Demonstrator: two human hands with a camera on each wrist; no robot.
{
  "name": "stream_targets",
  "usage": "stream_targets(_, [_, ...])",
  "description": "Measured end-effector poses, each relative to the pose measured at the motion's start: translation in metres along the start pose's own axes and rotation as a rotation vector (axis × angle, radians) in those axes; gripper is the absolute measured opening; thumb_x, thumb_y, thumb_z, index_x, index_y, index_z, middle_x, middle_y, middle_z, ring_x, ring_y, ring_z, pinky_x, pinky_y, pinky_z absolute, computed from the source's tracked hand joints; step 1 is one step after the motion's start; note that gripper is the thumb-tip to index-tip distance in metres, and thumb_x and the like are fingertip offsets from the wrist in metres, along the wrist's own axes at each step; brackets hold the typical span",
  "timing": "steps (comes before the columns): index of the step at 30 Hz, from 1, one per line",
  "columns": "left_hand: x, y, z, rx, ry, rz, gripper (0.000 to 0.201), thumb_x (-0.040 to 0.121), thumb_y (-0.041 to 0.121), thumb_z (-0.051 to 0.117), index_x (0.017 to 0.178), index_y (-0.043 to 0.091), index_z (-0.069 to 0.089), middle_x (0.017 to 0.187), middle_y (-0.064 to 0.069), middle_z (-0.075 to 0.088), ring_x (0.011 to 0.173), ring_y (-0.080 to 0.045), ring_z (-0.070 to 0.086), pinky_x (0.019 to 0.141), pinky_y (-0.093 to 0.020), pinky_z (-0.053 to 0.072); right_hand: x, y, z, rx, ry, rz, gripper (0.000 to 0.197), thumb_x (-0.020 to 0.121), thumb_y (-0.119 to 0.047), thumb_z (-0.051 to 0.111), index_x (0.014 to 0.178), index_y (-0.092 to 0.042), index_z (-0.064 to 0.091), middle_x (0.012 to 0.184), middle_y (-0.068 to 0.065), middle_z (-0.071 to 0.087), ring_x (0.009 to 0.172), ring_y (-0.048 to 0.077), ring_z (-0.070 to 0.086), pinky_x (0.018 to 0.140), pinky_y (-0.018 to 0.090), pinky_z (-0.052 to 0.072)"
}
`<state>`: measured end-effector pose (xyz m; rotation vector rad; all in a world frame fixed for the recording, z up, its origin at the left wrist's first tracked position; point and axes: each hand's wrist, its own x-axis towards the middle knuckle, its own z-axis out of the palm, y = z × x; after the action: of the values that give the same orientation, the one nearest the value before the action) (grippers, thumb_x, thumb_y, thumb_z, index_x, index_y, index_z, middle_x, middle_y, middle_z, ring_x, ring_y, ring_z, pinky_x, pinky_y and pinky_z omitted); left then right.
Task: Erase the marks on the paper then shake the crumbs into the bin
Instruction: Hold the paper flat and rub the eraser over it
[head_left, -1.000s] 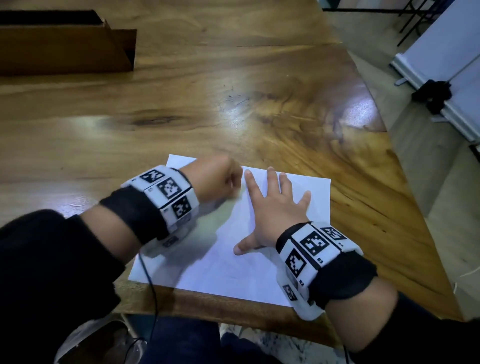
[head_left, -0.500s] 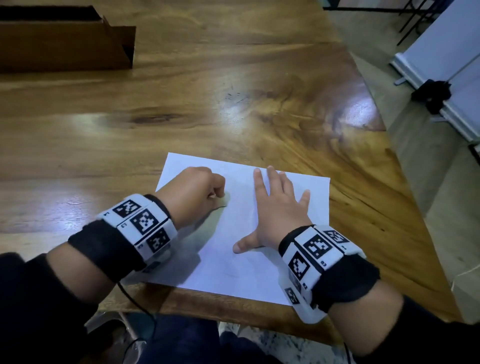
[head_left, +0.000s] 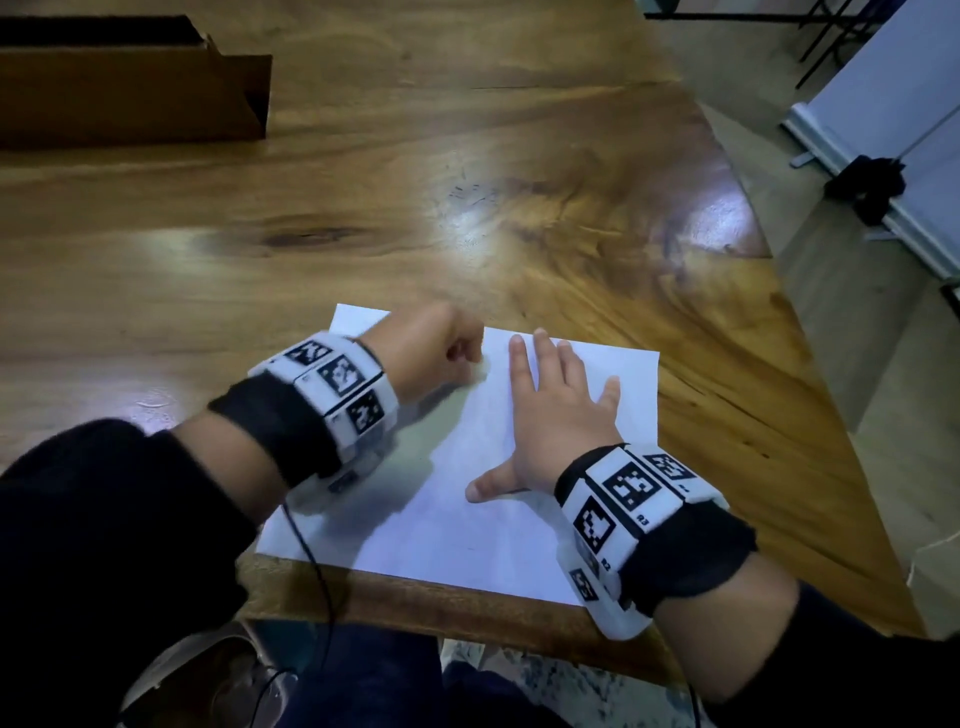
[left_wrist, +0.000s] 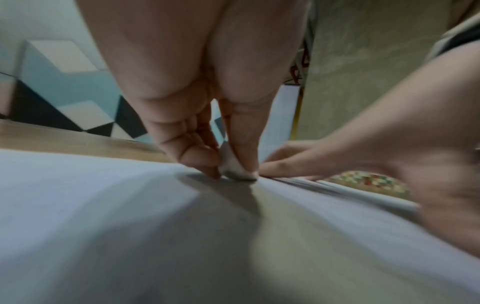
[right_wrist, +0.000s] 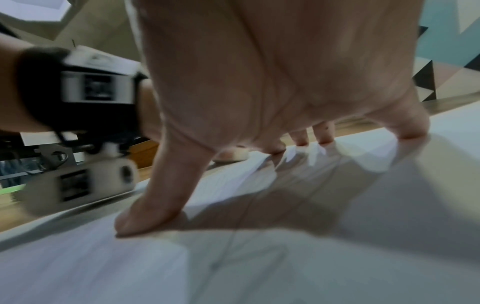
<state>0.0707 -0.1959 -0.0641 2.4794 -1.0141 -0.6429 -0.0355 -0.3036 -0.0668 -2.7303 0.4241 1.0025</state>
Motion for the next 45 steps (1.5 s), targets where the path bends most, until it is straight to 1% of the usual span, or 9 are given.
stream_targets(4, [-0.022,0.006,0.001,0.098,-0.327,0.043,0.010,0.072,0.022,0.071,0.080,0.017,0.067,0.078,0.001,0.064,0.074,-0.016,0.057,0.067,-0.023,0.044,0.000,0.001,0.001,0.007,0.002,-0.003,0.147,0.056,-0.069,0.076,0.146,-0.018,-0.029,0.153,0.001,-0.033,0.143,0.023,-0.026,0.110,0.064,-0.003])
stream_targets(9, [0.004,0.012,-0.001,0.079,0.074,-0.036,0.010,0.078,0.011,0.061,0.087,0.008,0.064,0.077,-0.002,0.051,0.076,-0.020,0.049,0.063,-0.022,0.030,-0.001,-0.001,0.000,-0.001,-0.007,0.003,0.146,0.057,-0.069,0.075,0.145,-0.018,-0.030,0.153,0.001,-0.034,0.143,0.022,-0.026,0.111,0.063,-0.002])
stream_targets(14, [-0.033,0.001,0.010,0.075,-0.333,0.100,0.008,0.073,0.019,0.068,0.080,0.014,0.067,0.079,-0.002,0.063,0.072,-0.016,0.052,0.063,-0.021,0.038,0.002,0.000,0.002,0.005,0.004,-0.003,0.147,0.056,-0.070,0.076,0.146,-0.017,-0.029,0.154,0.001,-0.033,0.143,0.023,-0.026,0.110,0.064,-0.002])
stream_targets(16, [-0.027,-0.001,0.008,0.091,-0.286,0.075,0.010,0.073,0.018,0.068,0.083,0.015,0.068,0.084,-0.004,0.065,0.076,-0.017,0.055,0.067,-0.021,0.039,0.002,0.000,0.002,0.003,0.002,-0.003,0.148,0.056,-0.070,0.075,0.146,-0.017,-0.029,0.153,0.002,-0.033,0.143,0.023,-0.026,0.110,0.064,-0.002])
stream_targets(20, [-0.006,-0.002,0.009,0.054,0.072,0.015,0.008,0.078,0.014,0.063,0.084,0.010,0.064,0.090,-0.011,0.060,0.075,-0.023,0.050,0.068,-0.025,0.038,0.000,0.000,0.001,-0.006,-0.007,0.003,0.147,0.056,-0.070,0.075,0.145,-0.018,-0.030,0.153,0.001,-0.034,0.143,0.023,-0.026,0.110,0.064,-0.001])
stream_targets(26, [-0.055,-0.007,0.014,0.086,-0.378,0.118,0.009,0.074,0.021,0.068,0.081,0.016,0.068,0.081,0.000,0.061,0.074,-0.013,0.051,0.060,-0.021,0.035,0.001,-0.001,0.001,-0.001,-0.010,0.002,0.148,0.056,-0.071,0.074,0.145,-0.017,-0.031,0.153,0.001,-0.035,0.143,0.023,-0.027,0.111,0.064,-0.003])
stream_targets(32, [-0.017,0.001,0.007,0.086,0.014,0.032,0.009,0.076,0.017,0.065,0.084,0.012,0.065,0.074,-0.001,0.050,0.074,-0.019,0.045,0.066,-0.023,0.031,0.000,-0.001,0.001,-0.008,-0.007,0.007,0.147,0.056,-0.071,0.074,0.145,-0.018,-0.030,0.153,0.001,-0.034,0.143,0.023,-0.026,0.111,0.063,-0.002])
stream_targets(37, [-0.056,-0.004,0.020,0.066,-0.183,0.089,0.006,0.077,0.018,0.062,0.076,0.013,0.063,0.074,0.001,0.048,0.072,-0.018,0.045,0.065,-0.023,0.030,0.001,0.000,0.000,-0.004,-0.011,0.002,0.146,0.057,-0.071,0.074,0.144,-0.018,-0.031,0.153,0.001,-0.035,0.142,0.023,-0.027,0.111,0.063,-0.003])
stream_targets(45, [-0.050,0.000,0.010,0.090,-0.221,0.018,0.006,0.072,0.024,0.068,0.074,0.021,0.064,0.059,0.011,0.048,0.062,-0.010,0.046,0.059,-0.024,0.036,-0.002,0.016,0.004,0.045,0.076,-0.079,0.141,0.059,-0.063,0.078,0.149,-0.016,-0.020,0.156,-0.004,-0.028,0.144,0.015,-0.021,0.117,0.052,-0.001])
